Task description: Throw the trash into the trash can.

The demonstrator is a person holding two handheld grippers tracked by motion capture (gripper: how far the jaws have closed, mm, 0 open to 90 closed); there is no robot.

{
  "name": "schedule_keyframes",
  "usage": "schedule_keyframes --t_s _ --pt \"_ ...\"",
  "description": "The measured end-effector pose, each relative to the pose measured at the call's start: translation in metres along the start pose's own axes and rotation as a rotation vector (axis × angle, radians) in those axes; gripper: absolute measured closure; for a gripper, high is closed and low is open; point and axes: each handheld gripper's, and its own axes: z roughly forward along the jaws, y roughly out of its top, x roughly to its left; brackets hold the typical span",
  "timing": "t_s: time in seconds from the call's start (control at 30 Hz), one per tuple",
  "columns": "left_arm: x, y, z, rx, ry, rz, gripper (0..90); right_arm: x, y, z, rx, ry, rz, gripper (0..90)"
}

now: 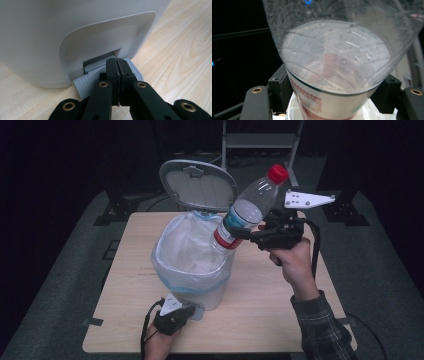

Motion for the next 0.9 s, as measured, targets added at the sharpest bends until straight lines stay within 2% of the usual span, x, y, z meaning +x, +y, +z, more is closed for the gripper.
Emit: schedule_keyframes --t_s 0.23,0.57,0.9 --pt "0.000 0.000 0.000 0.001 -0.001 -0.001 89.5 0.002 -0.007 0.017 0.005 0.008 -0.002 28.3" --pt "0.000 0.000 0.000 -0.001 -0.002 -0.002 89.5 -0.002 -0.024 0.040 0.051 -0.002 -0.028 28.0" --pt "0.000 0.000 0.000 -0.005 -0.003 -0.006 89.5 -0.005 -0.041 0.052 0.076 0.006 -0.019 27.7"
